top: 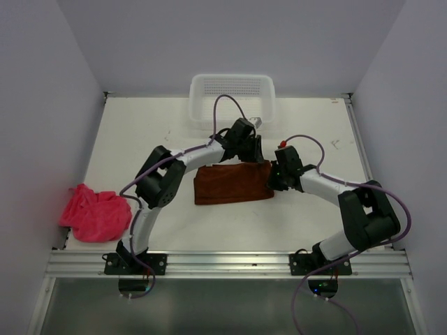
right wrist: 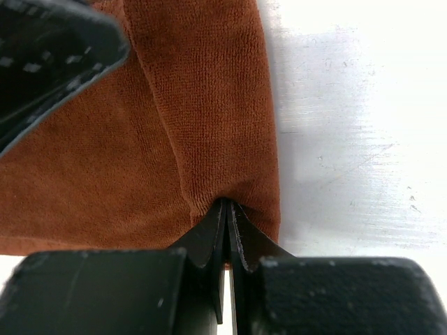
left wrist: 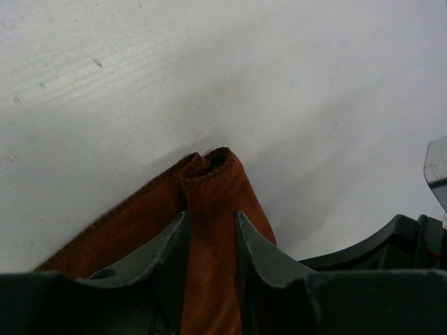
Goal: Roll the towels
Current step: Roll the towel
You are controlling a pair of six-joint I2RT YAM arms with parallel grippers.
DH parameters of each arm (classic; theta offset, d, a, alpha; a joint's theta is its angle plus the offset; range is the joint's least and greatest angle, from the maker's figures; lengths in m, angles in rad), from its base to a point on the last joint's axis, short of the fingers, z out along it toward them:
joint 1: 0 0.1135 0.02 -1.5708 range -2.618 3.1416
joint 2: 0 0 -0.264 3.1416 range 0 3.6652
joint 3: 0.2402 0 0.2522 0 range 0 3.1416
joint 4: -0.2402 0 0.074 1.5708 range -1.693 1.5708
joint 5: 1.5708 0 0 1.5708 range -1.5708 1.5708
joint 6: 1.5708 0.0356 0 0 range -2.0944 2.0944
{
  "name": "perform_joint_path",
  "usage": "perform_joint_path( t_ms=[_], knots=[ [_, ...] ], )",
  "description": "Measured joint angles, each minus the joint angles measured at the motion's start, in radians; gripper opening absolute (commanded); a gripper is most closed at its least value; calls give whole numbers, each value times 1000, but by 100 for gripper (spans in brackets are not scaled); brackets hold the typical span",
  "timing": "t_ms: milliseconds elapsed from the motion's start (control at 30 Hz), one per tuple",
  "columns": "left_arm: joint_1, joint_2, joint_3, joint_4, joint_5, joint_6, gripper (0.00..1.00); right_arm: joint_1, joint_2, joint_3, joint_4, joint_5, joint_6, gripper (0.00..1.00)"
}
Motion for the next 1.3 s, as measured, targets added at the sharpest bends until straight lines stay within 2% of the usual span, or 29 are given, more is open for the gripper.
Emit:
perform_joint_path(
  t_ms=[333,600,933,1000,1167,1300],
  knots=[
    [-17,-79,-135,35,26,-4,25,0,0,-5,13,-1,0,4],
    [-75,-76,-138,64,40,-4,23,0,0,-6,14,-2,0,5],
    [-79,-33,-140,73,43,-5,20,0,-6,-6,11,-2,0,6],
    [-78,-23,-146,82,43,-5,20,0,-9,-6,7,0,0,8],
    [-78,-21,-149,92,43,-11,20,1,-35,-6,-18,1,-2,25],
    [-78,-21,-149,92,43,-11,20,3,-83,-7,-57,4,-19,34]
  ],
)
